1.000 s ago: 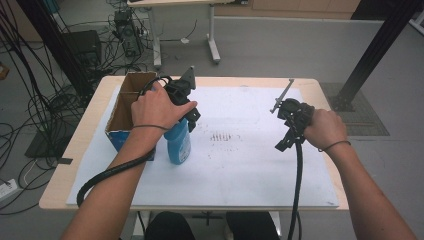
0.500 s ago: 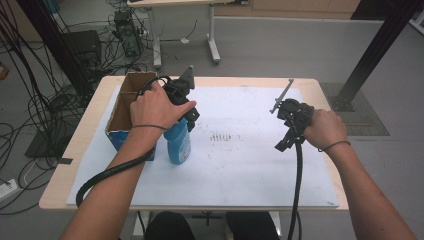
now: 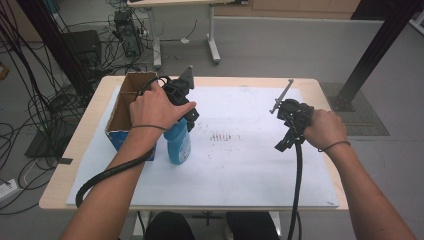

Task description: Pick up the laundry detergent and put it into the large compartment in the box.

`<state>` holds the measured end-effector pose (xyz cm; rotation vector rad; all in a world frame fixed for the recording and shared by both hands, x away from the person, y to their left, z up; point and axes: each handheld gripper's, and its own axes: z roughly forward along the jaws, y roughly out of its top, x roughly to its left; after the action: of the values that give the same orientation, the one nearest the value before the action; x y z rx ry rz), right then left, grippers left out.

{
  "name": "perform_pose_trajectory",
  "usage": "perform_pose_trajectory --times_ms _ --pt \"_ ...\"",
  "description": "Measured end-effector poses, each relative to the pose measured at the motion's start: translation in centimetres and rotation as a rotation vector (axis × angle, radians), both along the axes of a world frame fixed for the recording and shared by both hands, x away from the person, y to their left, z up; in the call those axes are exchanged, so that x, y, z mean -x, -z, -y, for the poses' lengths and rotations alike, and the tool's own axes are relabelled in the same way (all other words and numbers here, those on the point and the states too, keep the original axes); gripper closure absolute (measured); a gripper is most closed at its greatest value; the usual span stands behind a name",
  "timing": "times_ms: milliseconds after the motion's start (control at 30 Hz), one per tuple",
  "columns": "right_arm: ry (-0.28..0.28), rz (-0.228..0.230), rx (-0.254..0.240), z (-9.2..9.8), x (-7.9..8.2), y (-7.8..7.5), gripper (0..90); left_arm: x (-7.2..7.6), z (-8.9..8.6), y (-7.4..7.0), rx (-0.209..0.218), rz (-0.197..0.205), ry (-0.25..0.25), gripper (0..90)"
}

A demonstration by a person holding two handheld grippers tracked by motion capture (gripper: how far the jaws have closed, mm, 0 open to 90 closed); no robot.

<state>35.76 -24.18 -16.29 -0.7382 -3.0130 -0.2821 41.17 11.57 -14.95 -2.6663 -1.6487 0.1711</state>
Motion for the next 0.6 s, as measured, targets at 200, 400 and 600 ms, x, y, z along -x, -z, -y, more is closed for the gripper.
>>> perform_pose_trajectory --times_ms 200,400,600 --pt "-0.003 0.000 -0.001 0.0 0.0 0.1 3.3 -0.1 -0.1 0.2 -0.003 -0.003 0.000 4.9" --pt "-0.007 0.001 0.000 -0.1 0.0 0.2 3.3 0.0 0.0 0.9 -0.006 -0.006 -0.005 5.0" --pt "-0.004 -0.002 0.003 0.0 0.0 0.4 3.4 0.0 0.3 1.3 -0.011 -0.004 -0.006 6.0"
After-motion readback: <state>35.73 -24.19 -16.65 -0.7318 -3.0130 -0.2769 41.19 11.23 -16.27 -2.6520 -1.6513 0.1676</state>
